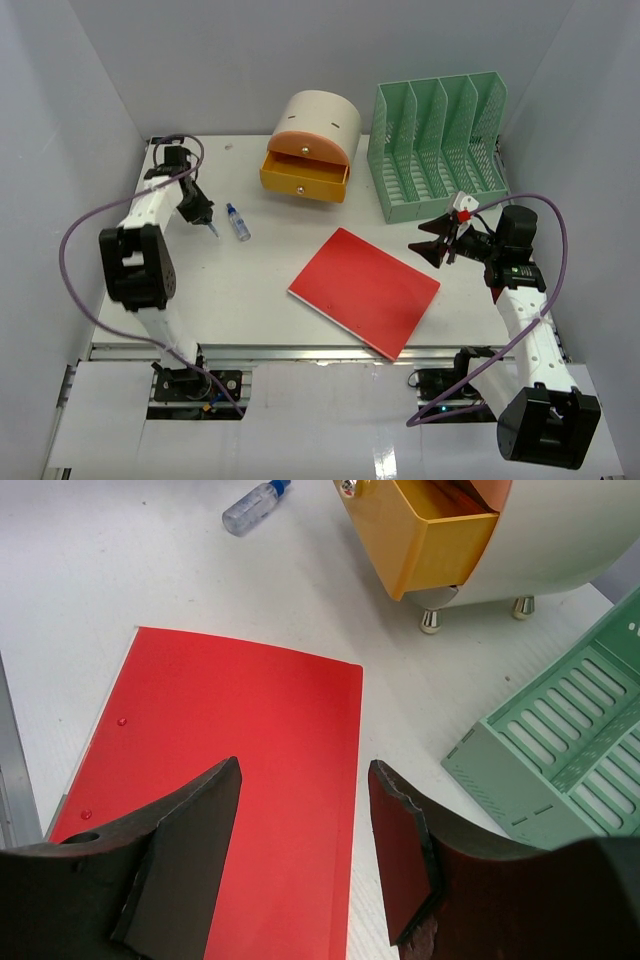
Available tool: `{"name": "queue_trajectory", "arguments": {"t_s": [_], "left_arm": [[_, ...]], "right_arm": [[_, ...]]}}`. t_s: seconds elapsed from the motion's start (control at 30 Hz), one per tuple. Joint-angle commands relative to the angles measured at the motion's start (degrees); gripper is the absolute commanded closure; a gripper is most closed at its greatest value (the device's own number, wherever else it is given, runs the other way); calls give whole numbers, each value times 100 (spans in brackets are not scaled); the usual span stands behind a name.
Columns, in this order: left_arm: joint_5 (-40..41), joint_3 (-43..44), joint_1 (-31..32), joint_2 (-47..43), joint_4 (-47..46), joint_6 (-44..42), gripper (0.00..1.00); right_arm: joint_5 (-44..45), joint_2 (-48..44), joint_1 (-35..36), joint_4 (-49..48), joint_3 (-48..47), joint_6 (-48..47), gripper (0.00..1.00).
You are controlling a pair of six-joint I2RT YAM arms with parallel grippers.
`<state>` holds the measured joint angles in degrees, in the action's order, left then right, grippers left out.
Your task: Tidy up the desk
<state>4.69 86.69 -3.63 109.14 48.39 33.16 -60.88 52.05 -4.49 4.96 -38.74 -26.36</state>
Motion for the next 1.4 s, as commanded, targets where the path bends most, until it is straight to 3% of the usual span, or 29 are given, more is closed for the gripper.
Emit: {"name": "queue_trajectory", "arguments": {"t_s": [0.0,0.03,0.23,0.3,0.43,0.6,0.73,0.87,1.07,1.2,1.3,1.37], "left_arm": [[-2854,-1426,62,-2235,-2688,-1549,100],[-3277,-1695,135,-2561,-3327,-1630,100],[-3865,-1331,984,-2727,-3328,-2805,100],[-3612,-1135,1556,-2699,-3238,-3783,100],[-2670,-538,2261,-2319,-2932,-4935,100],[-1974,-23,2803,-1750,-2988,-6426,100],[-1693,435,2921,-1329,-3246,-6732,100],[-1571,523,2921,-1031,-3560,-7197,93],[-1493,831,2921,-534,-3573,-7168,87],[-1302,631,2921,-472,-3738,-6982,64],[-1157,318,2930,-691,-4219,-6743,38],[-1118,131,2924,-911,-4457,-6549,30]], "right_arm": [[-170,-34,-25,-83,-51,3,39],[-170,-28,-26,-84,-46,8,39],[-169,11,-34,-110,-28,26,39],[-159,33,-34,-110,-28,24,39],[-119,42,-43,-118,-19,8,39],[-83,95,-52,-84,-19,-53,39],[-40,111,-61,-57,-28,-96,39],[-30,121,-61,-39,-28,-123,39],[9,134,-73,-14,-37,-162,39],[23,130,-96,4,-37,-177,39],[-42,153,-96,63,-45,-269,38],[-392,211,-96,339,-93,-623,38]]}}
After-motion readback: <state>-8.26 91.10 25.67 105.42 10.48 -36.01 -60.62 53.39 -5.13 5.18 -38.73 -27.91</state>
